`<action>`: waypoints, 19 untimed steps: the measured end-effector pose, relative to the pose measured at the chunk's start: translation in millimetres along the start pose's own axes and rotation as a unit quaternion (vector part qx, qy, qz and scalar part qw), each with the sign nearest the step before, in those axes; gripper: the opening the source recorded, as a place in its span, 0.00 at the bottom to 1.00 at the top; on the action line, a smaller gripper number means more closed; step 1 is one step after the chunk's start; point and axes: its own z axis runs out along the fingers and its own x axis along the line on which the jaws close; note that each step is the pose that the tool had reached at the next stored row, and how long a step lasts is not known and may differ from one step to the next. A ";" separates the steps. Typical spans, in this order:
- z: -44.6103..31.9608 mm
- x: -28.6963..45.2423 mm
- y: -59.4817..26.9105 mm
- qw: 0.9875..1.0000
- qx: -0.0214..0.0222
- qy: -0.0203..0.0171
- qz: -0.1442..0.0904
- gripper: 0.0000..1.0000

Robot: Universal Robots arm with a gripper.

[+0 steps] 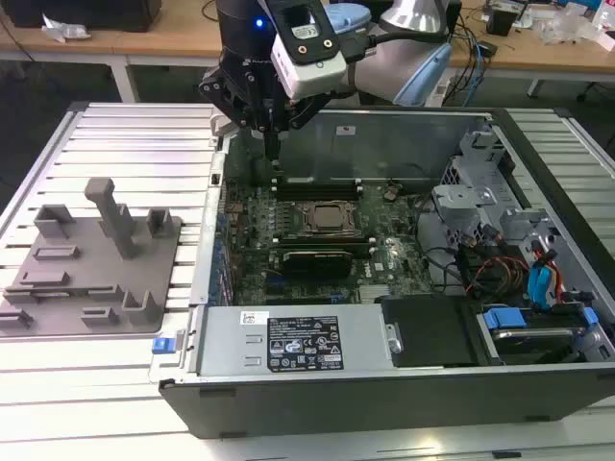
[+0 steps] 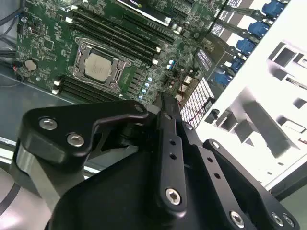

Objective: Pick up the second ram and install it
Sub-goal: 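Reach for the second ram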

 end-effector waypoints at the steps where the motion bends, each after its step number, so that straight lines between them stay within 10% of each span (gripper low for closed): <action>1: 0.0 0.0 0.0 1.000 0.000 0.000 0.000 0.08; 19: -0.2 10.4 -0.8 1.000 0.000 0.000 0.000 0.08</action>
